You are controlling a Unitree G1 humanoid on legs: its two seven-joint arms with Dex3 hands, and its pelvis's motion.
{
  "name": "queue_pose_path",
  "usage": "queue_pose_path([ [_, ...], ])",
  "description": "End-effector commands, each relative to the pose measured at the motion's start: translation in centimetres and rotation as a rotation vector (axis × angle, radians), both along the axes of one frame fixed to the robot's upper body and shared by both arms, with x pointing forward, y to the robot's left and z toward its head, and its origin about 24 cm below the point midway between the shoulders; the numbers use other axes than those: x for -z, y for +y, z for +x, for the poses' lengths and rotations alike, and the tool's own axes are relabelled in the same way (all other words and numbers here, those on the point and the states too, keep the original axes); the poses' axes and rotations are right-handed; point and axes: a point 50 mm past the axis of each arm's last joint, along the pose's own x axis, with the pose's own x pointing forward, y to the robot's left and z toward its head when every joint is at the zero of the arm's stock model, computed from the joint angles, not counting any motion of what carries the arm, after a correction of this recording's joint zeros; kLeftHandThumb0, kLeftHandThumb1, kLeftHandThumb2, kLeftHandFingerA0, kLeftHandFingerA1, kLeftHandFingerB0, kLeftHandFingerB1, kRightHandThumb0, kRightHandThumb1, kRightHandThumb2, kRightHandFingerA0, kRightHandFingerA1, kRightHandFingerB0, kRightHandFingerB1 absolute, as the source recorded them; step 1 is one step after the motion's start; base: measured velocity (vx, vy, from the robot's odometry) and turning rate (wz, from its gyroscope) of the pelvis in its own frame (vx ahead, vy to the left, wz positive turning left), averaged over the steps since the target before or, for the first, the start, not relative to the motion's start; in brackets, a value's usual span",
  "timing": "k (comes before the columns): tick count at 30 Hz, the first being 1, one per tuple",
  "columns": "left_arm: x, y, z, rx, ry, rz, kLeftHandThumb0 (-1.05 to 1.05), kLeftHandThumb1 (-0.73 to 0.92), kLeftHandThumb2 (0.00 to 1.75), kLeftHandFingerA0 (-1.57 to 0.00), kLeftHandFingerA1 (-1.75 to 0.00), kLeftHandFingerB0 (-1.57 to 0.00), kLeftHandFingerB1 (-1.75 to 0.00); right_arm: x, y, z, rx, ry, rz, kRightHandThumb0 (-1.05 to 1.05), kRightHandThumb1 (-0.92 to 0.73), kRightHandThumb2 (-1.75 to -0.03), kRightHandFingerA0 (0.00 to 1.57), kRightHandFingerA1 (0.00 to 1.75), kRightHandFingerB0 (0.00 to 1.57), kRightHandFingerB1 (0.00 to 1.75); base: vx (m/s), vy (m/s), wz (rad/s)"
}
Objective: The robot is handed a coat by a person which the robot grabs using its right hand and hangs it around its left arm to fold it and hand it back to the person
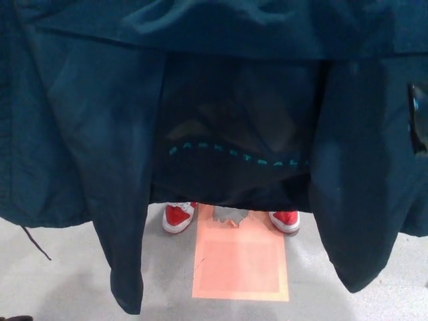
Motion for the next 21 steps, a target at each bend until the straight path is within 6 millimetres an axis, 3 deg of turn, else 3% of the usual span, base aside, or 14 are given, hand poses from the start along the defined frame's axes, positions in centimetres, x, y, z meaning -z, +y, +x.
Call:
queue_pose_path([
  [1,-0.9,0.8,0.5,0.034,-0.027,0.026,-0.34,0.57,1.13,0.0,-0.48,0.0,-0.46,-2.9,1.2,1.5,0.055,0.108,-0.144,-0.9,-0.72,-0.94,0.0,0.01,0.0,0.03,0.0,0.0,0.0],
  [3,-0.9,0.7,0.7,0.016,-0.036,0.01,-0.34,0.57,1.13,0.0,-0.48,0.0,-0.45,-3.3,1.3,2.4,0.063,0.142,-0.176,-0.87,-0.92,-0.67,0.0,0.05,0.0,0.05,0.0,0.0,0.0],
  [4,-1.0,0.7,0.8,0.015,-0.039,0.006,-0.34,0.56,1.13,0.0,-0.48,0.0,-0.46,-3.4,1.3,2.7,0.069,0.152,-0.191,-0.89,-0.77,-1.15,0.0,0.14,0.0,0.13,0.0,0.0,0.0],
  [6,-1.0,0.7,0.9,0.021,-0.037,0.002,-0.34,0.56,1.13,0.0,-0.48,0.0,-0.46,-3.6,1.5,3.9,0.077,0.213,-0.246,-0.9,-0.76,-0.96,0.0,0.02,0.0,0.06,0.0,0.0,0.0],
  [7,-1.0,0.6,0.9,0.009,-0.044,-0.017,-0.79,0.79,1.1,-0.02,-0.39,-0.17,-0.46,-3.7,1.6,4.6,0.088,0.246,-0.287,-0.89,-0.76,-0.94,0.0,0.0,0.0,0.06,0.0,0.0,0.0],
  [8,-1.0,0.6,0.8,0.005,-0.049,-0.023,-0.35,0.56,1.13,0.0,-0.48,0.0,-0.46,-3.7,1.7,5.2,0.097,0.278,-0.325,-0.86,-0.74,-0.92,0.0,0.0,0.0,0.06,0.0,0.0,0.0],
  [10,-1.0,0.6,0.7,0.01,-0.057,-0.028,-0.72,0.92,0.75,-0.11,-0.28,-0.11,-0.28,-3.8,1.9,6.1,0.115,0.32,-0.371,-0.9,-0.81,-1.14,0.0,0.13,0.0,0.13,0.0,0.0,0.0],
  [12,-1.0,0.7,0.7,0.0,-0.06,-0.041,-0.74,0.92,0.74,-0.11,-0.26,-0.12,-0.29,-3.9,2.1,7.5,0.124,0.381,-0.431,-0.9,-0.82,-1.14,0.0,0.13,0.0,0.14,0.0,0.0,0.0],
  [13,-1.0,0.7,0.8,-0.001,-0.058,-0.036,-0.74,0.77,1.1,-0.03,-0.39,-0.08,-0.43,-4.0,2.2,8.0,0.128,0.402,-0.456,-0.89,-0.81,-1.14,0.0,0.14,0.0,0.15,0.0,0.0,0.0],
  [15,-1.0,0.7,0.8,0.006,-0.054,-0.018,-0.77,0.77,1.1,-0.08,-0.4,-0.08,-0.41,-4.0,2.4,9.2,0.153,0.471,-0.51,-0.89,-0.75,-0.93,0.0,0.0,0.0,0.05,0.0,0.0,0.0],
  [16,-1.2,0.7,0.9,0.009,-0.06,-0.022,-0.73,0.92,0.73,-0.11,-0.28,-0.1,-0.29,-4.0,2.5,9.8,0.17,0.506,-0.529,-0.9,-0.74,-0.94,0.0,0.03,0.0,0.07,0.0,0.0,0.0],
  [17,-1.2,0.7,1.0,0.013,-0.061,-0.023,-0.8,0.79,1.11,-0.06,-0.39,-0.07,-0.42,-3.9,2.6,10.3,0.172,0.531,-0.551,-0.89,-0.73,-0.93,0.0,0.05,0.0,0.09,0.0,0.0,0.0],
  [20,-1.3,0.8,1.1,0.013,-0.059,-0.02,-0.74,0.77,1.11,-0.05,-0.39,-0.06,-0.41,-3.4,2.9,12.0,0.164,0.646,-0.6,-0.86,-0.89,-0.69,0.0,0.07,0.0,0.16,0.0,0.0,0.0],
  [21,-1.3,0.8,1.1,0.009,-0.061,-0.018,-0.81,0.8,1.11,-0.04,-0.4,-0.14,-0.44,-3.3,3.0,12.4,0.171,0.678,-0.612,-0.95,-0.71,-0.97,0.0,0.06,0.0,0.12,0.0,0.0,0.0],
])
